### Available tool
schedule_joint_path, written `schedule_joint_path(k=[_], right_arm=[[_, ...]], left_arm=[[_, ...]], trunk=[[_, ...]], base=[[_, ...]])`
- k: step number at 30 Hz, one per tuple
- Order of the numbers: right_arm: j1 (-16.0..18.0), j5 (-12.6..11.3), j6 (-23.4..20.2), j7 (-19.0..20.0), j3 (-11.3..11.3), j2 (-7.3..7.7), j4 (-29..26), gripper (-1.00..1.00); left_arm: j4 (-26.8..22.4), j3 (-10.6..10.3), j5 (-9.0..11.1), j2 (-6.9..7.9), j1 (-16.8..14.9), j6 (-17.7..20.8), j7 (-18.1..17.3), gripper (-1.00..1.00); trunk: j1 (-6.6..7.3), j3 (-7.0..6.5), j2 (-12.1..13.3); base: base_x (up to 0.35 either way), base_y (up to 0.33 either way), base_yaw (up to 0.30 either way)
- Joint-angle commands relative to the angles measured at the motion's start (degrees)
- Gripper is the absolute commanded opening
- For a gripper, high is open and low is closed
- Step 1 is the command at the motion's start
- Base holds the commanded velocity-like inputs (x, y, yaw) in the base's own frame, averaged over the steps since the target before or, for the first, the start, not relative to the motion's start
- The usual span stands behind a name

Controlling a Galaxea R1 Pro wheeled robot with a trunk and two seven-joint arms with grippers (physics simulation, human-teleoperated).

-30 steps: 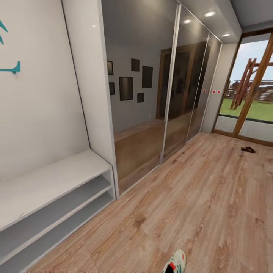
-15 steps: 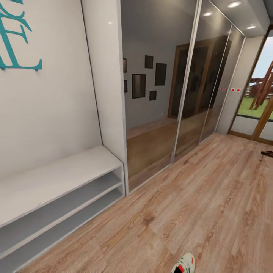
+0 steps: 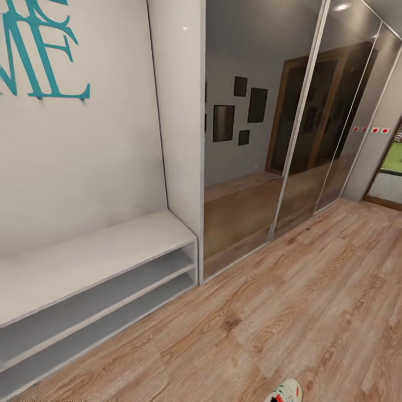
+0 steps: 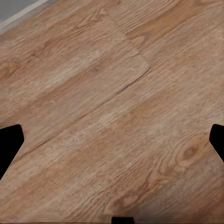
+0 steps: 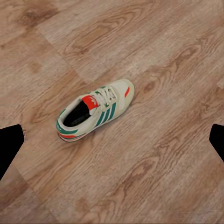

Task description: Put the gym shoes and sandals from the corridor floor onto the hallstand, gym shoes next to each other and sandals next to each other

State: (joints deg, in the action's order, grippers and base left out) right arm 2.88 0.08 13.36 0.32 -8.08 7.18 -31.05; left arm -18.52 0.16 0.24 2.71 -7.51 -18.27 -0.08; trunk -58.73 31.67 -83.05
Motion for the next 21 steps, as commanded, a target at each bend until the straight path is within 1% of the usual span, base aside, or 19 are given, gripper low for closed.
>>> schedule_joint_path(k=[1,5,8,21], right_arm=[[0.02,0.01,0.18,0.03,-0.09,-0.03,0.02,1.00],[0.02,0.01,0.18,0.03,-0.09,0.00,0.02,1.00],[0.02,0.01,0.18,0.03,-0.09,-0.04,0.02,1.00],[0.02,0.01,0.18,0.03,-0.09,-0.02,0.02,1.00]], left_arm=[[0.06,0.01,0.02,0.00,-0.04,-0.19,-0.01,1.00],[0.06,0.01,0.04,0.01,-0.04,-0.19,-0.01,1.00],[0.06,0.01,0.08,-0.03,-0.04,-0.19,-0.01,1.00],[0.06,0.39,0.11,0.07,-0.04,-0.19,0.09,1.00]], trunk=[[0.01,0.12,-0.03],[0.01,0.39,-0.03],[0.01,0.59,-0.03],[0.01,1.46,-0.03]], base=[[0.000,0.000,0.213],[0.000,0.014,0.213],[0.000,0.146,0.213],[0.000,0.290,0.213]])
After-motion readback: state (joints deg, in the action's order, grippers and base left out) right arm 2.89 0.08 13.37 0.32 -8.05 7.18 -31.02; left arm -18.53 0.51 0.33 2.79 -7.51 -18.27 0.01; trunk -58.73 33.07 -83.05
